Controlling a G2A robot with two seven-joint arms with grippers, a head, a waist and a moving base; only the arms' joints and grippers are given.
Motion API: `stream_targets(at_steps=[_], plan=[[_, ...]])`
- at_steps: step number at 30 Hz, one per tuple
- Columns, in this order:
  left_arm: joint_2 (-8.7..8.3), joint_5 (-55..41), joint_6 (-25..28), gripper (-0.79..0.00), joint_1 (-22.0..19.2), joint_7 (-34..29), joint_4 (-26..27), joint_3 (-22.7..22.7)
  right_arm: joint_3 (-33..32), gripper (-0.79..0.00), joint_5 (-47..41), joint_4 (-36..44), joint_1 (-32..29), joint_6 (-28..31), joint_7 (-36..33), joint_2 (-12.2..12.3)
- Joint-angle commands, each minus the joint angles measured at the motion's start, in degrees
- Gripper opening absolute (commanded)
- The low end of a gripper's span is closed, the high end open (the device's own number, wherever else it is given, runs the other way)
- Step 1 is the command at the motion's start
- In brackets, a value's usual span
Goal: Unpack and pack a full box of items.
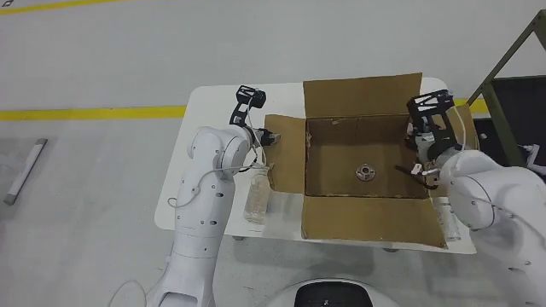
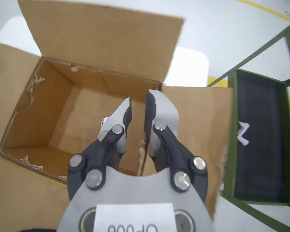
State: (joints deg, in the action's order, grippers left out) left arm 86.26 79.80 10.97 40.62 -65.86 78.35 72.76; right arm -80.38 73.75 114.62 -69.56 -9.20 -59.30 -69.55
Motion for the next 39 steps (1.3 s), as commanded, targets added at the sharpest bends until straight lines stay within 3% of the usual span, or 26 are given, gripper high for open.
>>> stream_targets(at_steps=[1,7,10,14,28,33,35,37,39], plan=[[0.0,0.0,0.0,0.0,0.0,0.0,0.0,0.0,4.54,-0.785,-0.24,-6.16,1.0,-1.74,-0.7,-0.53],[0.0,0.0,0.0,0.0,0.0,0.0,0.0,0.0,10.15,-0.785,-1.16,-18.14,3.2,-5.34,-0.34,-1.73],[0.0,0.0,0.0,0.0,0.0,0.0,0.0,0.0,10.04,-0.785,-4.58,-20.25,3.74,-6.05,2.05,-2.15],[0.0,0.0,0.0,0.0,0.0,0.0,0.0,0.0,9.17,-0.785,-7.76,-22.05,4.94,-1.22,4.71,-2.16],[0.0,0.0,0.0,0.0,0.0,0.0,0.0,0.0,9.71,-0.785,-7.75,-21.96,5.52,-1.36,5.44,-2.33],[0.0,0.0,0.0,0.0,0.0,0.0,0.0,0.0,13.44,-0.785,-1.79,-21.96,9.21,-3.74,0.65,-2.84],[0.0,0.0,0.0,0.0,0.0,0.0,0.0,0.0,14.62,-0.668,-1.34,-23.22,10.26,-4.63,-1.12,-3.16],[0.0,0.0,0.0,0.0,0.0,0.0,0.0,0.0,16.01,-0.699,-0.79,-25.61,11.38,-4.64,-2.61,-3.48],[0.0,0.0,0.0,0.0,0.0,0.0,0.0,0.0,17.19,-0.591,-0.05,-27.63,12.65,-4.08,-2.4,-3.77]])
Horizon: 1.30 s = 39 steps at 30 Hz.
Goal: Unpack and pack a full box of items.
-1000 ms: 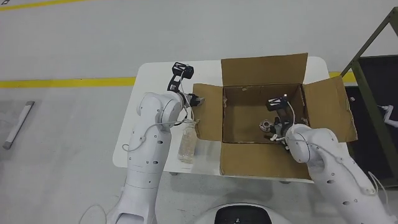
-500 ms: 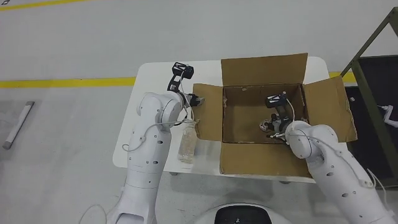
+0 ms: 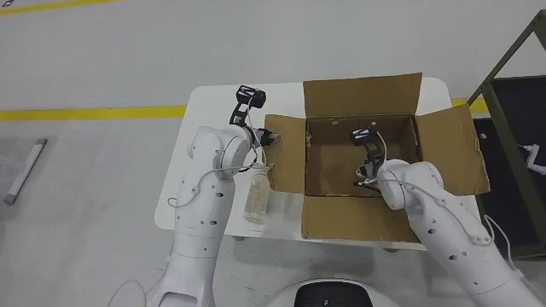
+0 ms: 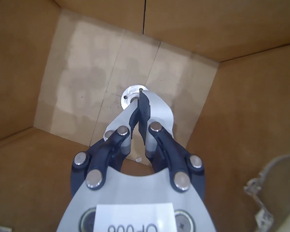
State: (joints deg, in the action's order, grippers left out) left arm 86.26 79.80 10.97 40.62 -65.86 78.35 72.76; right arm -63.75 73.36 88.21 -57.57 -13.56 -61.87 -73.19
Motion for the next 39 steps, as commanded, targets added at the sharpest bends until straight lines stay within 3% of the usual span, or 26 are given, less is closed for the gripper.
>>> stream_targets(at_steps=[1,3,6,23,39], plan=[[0.0,0.0,0.0,0.0,0.0,0.0,0.0,0.0,1.01,-0.573,-0.05,-2.17,1.24,0.62,0.17,-0.32],[0.0,0.0,0.0,0.0,0.0,0.0,0.0,0.0,1.81,-0.545,-0.42,-3.69,2.41,1.72,0.14,-0.61],[0.0,0.0,0.0,0.0,0.0,0.0,0.0,0.0,2.09,-0.431,-0.92,-5.31,3.39,2.71,0.42,-0.84],[0.0,0.0,0.0,0.0,0.0,0.0,0.0,0.0,2.13,-0.453,-1.44,-11.31,5.02,9.68,1.16,-1.22],[0.0,0.0,0.0,0.0,0.0,0.0,0.0,0.0,3.58,-0.477,-1.06,-15.33,6.37,9.78,2.18,-2.11]])
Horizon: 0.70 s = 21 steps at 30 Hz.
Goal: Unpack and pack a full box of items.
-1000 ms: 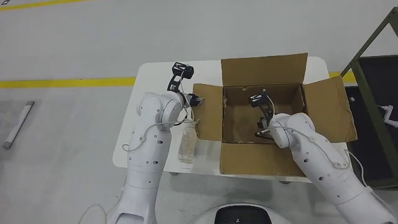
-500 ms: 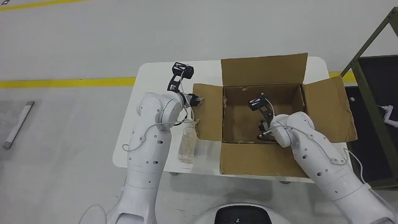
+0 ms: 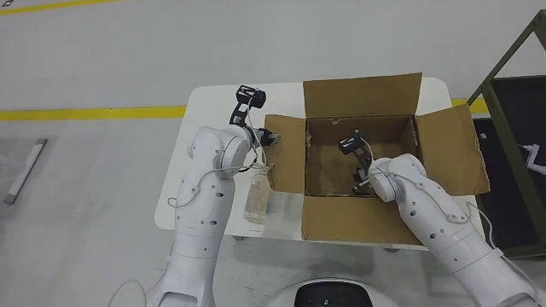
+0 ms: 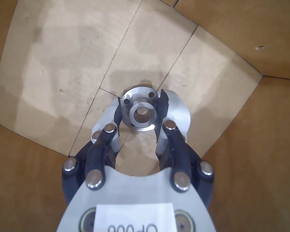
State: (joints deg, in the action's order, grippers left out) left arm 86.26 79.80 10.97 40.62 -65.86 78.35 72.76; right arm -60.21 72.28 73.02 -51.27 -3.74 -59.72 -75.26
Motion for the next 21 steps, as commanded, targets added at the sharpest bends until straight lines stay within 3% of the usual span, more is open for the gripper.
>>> stream_targets(at_steps=[1,3,9,14,21], plan=[[0.0,0.0,0.0,0.0,0.0,0.0,0.0,0.0,0.1,-0.483,0.01,-0.35,0.18,-0.07,0.1,-0.11],[0.0,0.0,0.0,0.0,0.0,0.0,0.0,0.0,0.09,-0.533,0.03,-0.58,0.33,-0.03,0.15,-0.17],[0.0,0.0,0.0,0.0,0.0,0.0,0.0,0.0,-0.05,-0.554,0.17,-1.53,0.9,0.05,0.09,-0.36],[0.0,0.0,0.0,0.0,0.0,0.0,0.0,0.0,-0.88,-0.505,0.07,-0.59,1.01,0.15,-0.44,-0.34],[0.0,0.0,0.0,0.0,0.0,0.0,0.0,0.0,-1.09,-0.542,0.18,-1.28,1.06,0.73,-0.12,-0.46]])
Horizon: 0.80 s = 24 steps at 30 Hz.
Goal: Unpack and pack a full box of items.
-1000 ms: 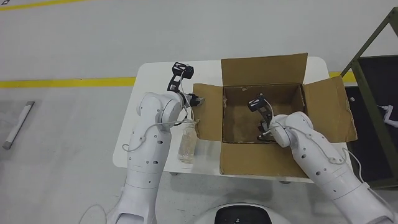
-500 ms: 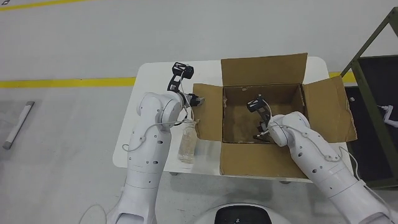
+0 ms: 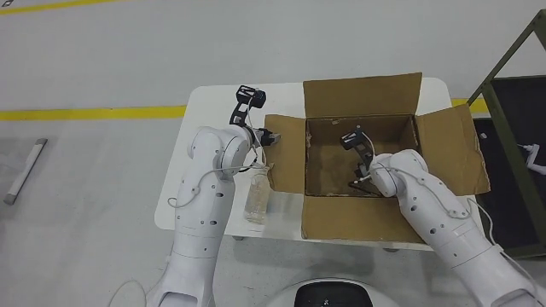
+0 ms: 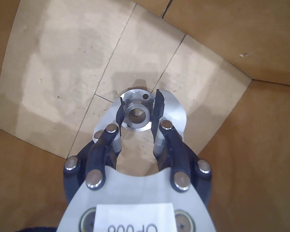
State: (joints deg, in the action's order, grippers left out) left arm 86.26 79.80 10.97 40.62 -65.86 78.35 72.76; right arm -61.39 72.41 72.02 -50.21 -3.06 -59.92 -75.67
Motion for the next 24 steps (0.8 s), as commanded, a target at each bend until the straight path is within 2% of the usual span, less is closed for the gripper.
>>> stream_targets(at_steps=[1,2,5,7,9,11,18,24], plan=[[0.0,0.0,0.0,0.0,0.0,0.0,0.0,0.0,0.13,-0.563,0.06,-0.42,0.03,0.04,0.17,-0.08],[0.0,0.0,0.0,0.0,0.0,0.0,0.0,0.0,0.17,-0.628,0.04,-0.54,0.0,0.03,0.21,-0.11],[0.0,0.0,0.0,0.0,0.0,0.0,0.0,0.0,0.27,-0.594,0.04,-1.06,-0.04,0.13,0.51,-0.22],[0.0,0.0,0.0,0.0,0.0,0.0,0.0,0.0,0.25,-0.616,0.04,-1.39,0.02,0.06,0.6,-0.29],[0.0,0.0,0.0,0.0,0.0,0.0,0.0,0.0,0.24,-0.677,-0.04,-1.55,0.08,0.07,0.7,-0.35],[0.0,0.0,0.0,0.0,0.0,0.0,0.0,0.0,0.25,-0.785,-0.11,-1.71,0.13,0.07,0.87,-0.42],[0.0,0.0,0.0,0.0,0.0,0.0,0.0,0.0,-1.61,-0.785,-1.4,2.27,0.3,0.01,0.89,-0.32],[0.0,0.0,0.0,0.0,0.0,0.0,0.0,0.0,-9.98,-0.785,-3.86,16.66,-2.67,-0.94,-1.51,1.1]])
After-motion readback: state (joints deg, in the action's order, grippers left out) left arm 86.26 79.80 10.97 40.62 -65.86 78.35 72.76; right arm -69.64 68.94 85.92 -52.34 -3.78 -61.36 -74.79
